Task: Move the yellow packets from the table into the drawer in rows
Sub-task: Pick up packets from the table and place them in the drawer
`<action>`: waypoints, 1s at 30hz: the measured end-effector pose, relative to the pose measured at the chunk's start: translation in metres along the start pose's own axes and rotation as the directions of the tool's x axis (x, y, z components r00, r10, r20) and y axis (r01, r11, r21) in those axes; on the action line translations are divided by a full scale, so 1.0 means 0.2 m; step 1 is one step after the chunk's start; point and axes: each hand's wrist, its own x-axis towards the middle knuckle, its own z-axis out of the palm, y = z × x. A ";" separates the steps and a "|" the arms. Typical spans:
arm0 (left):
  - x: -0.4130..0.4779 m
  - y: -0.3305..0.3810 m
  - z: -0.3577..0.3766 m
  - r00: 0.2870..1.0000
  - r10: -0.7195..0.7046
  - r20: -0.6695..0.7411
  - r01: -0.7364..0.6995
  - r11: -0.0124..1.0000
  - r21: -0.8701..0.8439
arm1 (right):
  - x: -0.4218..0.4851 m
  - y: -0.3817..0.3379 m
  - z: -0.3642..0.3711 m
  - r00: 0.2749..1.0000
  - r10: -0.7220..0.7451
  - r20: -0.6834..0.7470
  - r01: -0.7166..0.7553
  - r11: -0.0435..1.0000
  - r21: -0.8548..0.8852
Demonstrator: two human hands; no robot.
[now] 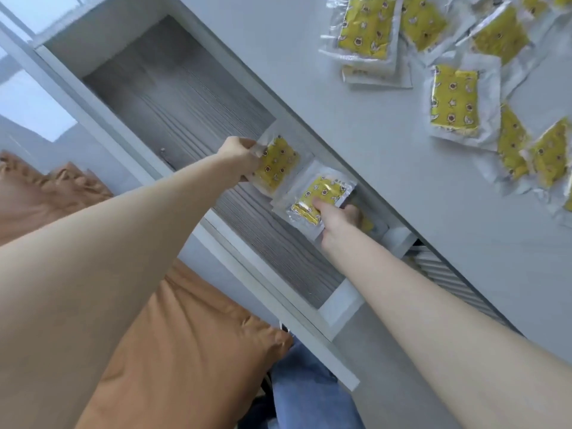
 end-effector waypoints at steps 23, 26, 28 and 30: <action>-0.23 -0.15 0.22 0.983 -0.167 0.073 0.172 0.983 -0.062 | -0.16 -0.03 -0.08 0.959 -0.116 -0.257 0.098 0.992 -0.080; -0.24 -0.15 0.25 0.971 -0.224 0.082 0.237 0.942 -0.238 | -0.16 0.02 -0.13 0.965 -0.183 -0.190 0.140 0.966 -0.216; -0.24 -0.15 0.27 0.975 -0.218 0.053 0.224 0.931 -0.289 | -0.16 0.04 -0.15 0.974 -0.197 -0.111 0.159 0.947 -0.280; -0.23 -0.16 0.29 0.979 -0.205 0.012 0.198 0.929 -0.314 | -0.16 0.05 -0.17 0.977 -0.206 -0.058 0.176 0.928 -0.327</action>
